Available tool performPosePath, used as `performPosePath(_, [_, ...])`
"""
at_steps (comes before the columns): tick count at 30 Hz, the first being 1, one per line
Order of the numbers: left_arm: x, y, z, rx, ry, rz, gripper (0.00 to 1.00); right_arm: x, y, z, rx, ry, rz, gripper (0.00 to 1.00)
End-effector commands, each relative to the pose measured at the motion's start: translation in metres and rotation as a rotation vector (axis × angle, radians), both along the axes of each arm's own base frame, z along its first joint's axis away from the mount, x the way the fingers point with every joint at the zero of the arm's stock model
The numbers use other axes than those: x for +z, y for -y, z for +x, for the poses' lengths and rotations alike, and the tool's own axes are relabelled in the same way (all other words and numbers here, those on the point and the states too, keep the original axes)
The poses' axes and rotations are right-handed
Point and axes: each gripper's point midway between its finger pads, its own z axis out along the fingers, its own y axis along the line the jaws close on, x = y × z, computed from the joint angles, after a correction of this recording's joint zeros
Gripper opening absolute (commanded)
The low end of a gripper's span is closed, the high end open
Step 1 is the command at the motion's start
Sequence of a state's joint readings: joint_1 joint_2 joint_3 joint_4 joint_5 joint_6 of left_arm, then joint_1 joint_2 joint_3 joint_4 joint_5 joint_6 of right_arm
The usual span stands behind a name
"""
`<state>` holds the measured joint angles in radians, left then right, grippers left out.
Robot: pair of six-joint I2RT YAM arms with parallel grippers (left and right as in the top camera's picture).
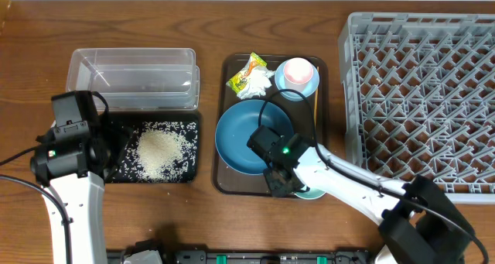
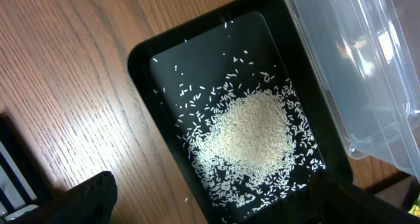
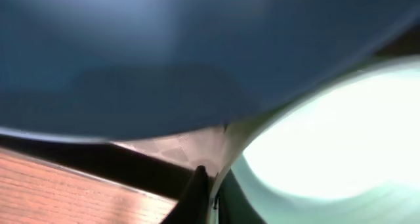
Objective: Sort waste into correct bins and load items into the dishwasher rack
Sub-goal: 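Grasp the mint-green bowl rim with the right gripper and lift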
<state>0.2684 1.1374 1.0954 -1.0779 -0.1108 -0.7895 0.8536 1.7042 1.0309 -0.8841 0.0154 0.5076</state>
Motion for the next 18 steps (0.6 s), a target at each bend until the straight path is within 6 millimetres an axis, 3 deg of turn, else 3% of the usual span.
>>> performPosePath(1, [0.005, -0.003, 0.001, 0.017, 0.009, 0.007, 0.96, 0.02, -0.003, -0.002, -0.004, 0.02, 0.039, 0.01])
performPosePath(10, [0.005, -0.003, 0.001, 0.017, 0.009, 0.007, 0.96, 0.089, 0.017, 0.006, -0.042, 0.11, 0.129, 0.01])
performPosePath(14, [0.005, -0.003, 0.001, 0.017, 0.009, 0.007, 0.96, 0.132, 0.041, 0.033, -0.088, 0.242, 0.218, 0.01])
performPosePath(18, [0.005, -0.003, 0.001, 0.017, 0.009, 0.007, 0.96, 0.181, 0.09, 0.074, -0.226, 0.448, 0.29, 0.01])
